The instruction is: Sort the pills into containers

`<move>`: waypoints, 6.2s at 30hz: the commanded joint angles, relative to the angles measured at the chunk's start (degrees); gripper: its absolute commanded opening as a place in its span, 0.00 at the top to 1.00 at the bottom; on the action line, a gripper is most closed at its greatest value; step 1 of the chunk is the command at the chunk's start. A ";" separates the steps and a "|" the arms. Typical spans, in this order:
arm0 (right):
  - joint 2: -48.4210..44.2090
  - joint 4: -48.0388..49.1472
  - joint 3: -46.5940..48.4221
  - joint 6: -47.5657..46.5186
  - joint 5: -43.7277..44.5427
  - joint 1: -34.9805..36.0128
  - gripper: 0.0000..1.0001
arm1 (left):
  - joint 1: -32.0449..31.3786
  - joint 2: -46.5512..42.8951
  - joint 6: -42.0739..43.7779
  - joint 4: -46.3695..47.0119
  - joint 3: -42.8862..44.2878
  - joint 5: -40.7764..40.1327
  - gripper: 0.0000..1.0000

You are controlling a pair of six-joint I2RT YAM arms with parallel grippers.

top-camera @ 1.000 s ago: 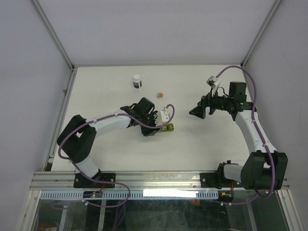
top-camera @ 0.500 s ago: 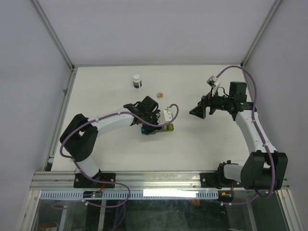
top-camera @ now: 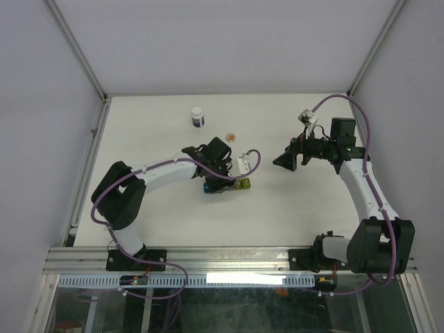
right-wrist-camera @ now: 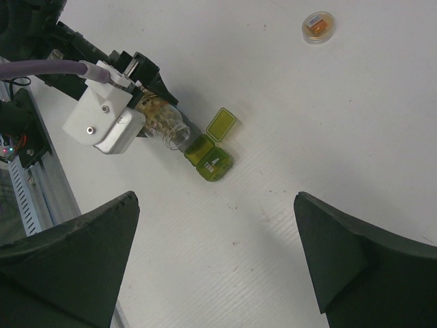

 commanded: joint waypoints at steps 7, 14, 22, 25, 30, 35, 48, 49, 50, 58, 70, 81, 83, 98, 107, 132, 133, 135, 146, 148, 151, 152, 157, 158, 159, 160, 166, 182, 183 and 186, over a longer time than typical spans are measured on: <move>-0.44 0.53 2.77 -0.55 -0.71 -0.57 0.01 | -1.20 0.69 1.01 -2.17 3.98 -2.13 1.00; -0.45 0.57 2.73 -0.55 -0.66 -0.58 0.01 | -1.66 0.92 1.25 -3.81 4.64 -3.29 1.00; -0.53 0.62 2.68 -0.53 -0.71 -0.67 0.01 | -2.67 2.27 0.03 -6.88 7.76 -4.19 1.00; -0.48 0.55 2.68 -0.55 -0.79 -0.67 0.01 | -2.66 2.24 0.67 -6.03 7.11 -3.71 1.00; -0.52 0.52 2.66 -0.55 -0.83 -0.69 0.01 | -3.15 2.77 -0.17 -7.11 7.82 -4.50 1.00; -0.44 0.37 2.73 -0.71 -0.79 -0.74 0.01 | -3.88 3.35 -1.58 -8.52 9.16 -5.80 1.00; -0.10 0.01 3.01 -0.90 -0.96 -1.03 0.00 | -4.00 3.74 -0.87 -8.33 9.26 -6.77 1.00; -0.02 0.04 2.95 -0.89 -0.91 -1.03 0.01 | -4.13 3.81 -1.51 -9.24 10.17 -6.17 1.00; 0.00 0.00 2.95 -0.86 -0.89 -1.03 0.01 | -4.05 3.32 -1.19 -8.34 9.56 -5.32 1.00; 0.09 -0.18 3.00 -1.08 -0.80 -1.11 0.01 | -4.22 3.86 -2.63 -9.38 9.91 -7.67 1.00; 0.24 -0.45 3.20 -1.16 -0.92 -1.38 0.01 | -3.94 2.77 -1.82 -7.48 8.87 -7.75 1.00; 0.11 -0.47 3.02 -1.21 -0.97 -1.44 0.01 | -4.55 4.27 -3.86 -11.41 11.41 -8.82 1.00; 0.21 -0.54 3.17 -1.26 -0.97 -1.55 0.01 | -4.61 3.42 -3.15 -9.38 10.64 -7.17 1.00; 0.27 -0.78 3.32 -1.26 -1.15 -1.82 0.00 | -4.96 4.04 -3.15 -10.11 10.62 -8.69 1.00; 0.37 -0.92 3.39 -1.35 -1.15 -1.95 0.01 | -5.60 3.82 -3.98 -11.82 12.68 -8.90 1.00; 0.25 -1.23 3.48 -1.47 -1.50 -2.07 0.01 | -4.91 5.34 -5.06 -11.81 12.50 -10.36 1.00; 0.25 -1.19 3.43 -1.51 -1.50 -2.08 0.01 | -4.91 5.21 -5.14 -11.74 12.50 -10.44 1.00; 0.34 -1.18 3.50 -1.51 -1.50 -2.08 0.01 | -4.91 4.84 -5.01 -11.58 12.41 -10.69 1.00; 0.25 -1.15 3.28 -1.64 -1.83 -2.08 0.01 | -4.92 -2.93 -6.99 -3.32 5.45 -9.50 1.00; 0.26 -1.08 3.18 -1.73 -2.16 -2.07 0.01 | -4.79 -7.85 -7.72 2.78 0.69 -7.27 1.00; 0.24 -0.82 2.82 -1.95 -3.15 -2.08 0.01 | -4.09 -16.97 -9.23 15.18 -9.05 -1.38 1.00; 0.15 -0.68 2.64 -2.00 -3.67 -2.08 0.01 | -3.98 -21.20 -10.10 20.63 -12.75 0.51 1.00; -0.52 0.87 0.65 -4.24 -7.32 -2.08 0.00 | -2.97 -35.50 -19.64 50.35 -32.34 10.17 1.00; -0.66 1.33 0.03 -5.06 -7.84 -2.06 0.01 | -2.33 -37.64 -22.81 57.80 -36.10 12.76 1.00; -0.62 2.05 -0.55 -5.34 -8.03 -2.00 0.01 | -1.82 -39.15 -25.86 64.87 -40.07 14.47 1.00; -0.36 2.65 -0.95 -5.34 -8.07 -1.95 0.01 | -1.37 -40.04 -28.80 71.79 -43.30 15.18 1.00; 1.00 3.39 -2.34 -7.20 -5.66 -0.15 0.01 | -0.16 -39.25 -33.12 78.47 -46.95 15.34 1.00; 5.74 -4.18 -3.65 -25.75 -3.12 3.55 0.06 | 1.10 -39.90 -32.03 84.33 -52.89 15.88 1.00; 5.97 -4.56 -3.37 -26.04 -2.40 3.54 0.06 | 1.16 -39.85 -32.15 84.72 -53.08 15.98 1.00; 6.31 -4.66 -3.34 -26.34 -1.45 3.56 0.07 | 1.23 -39.67 -32.55 85.67 -53.65 16.17 1.00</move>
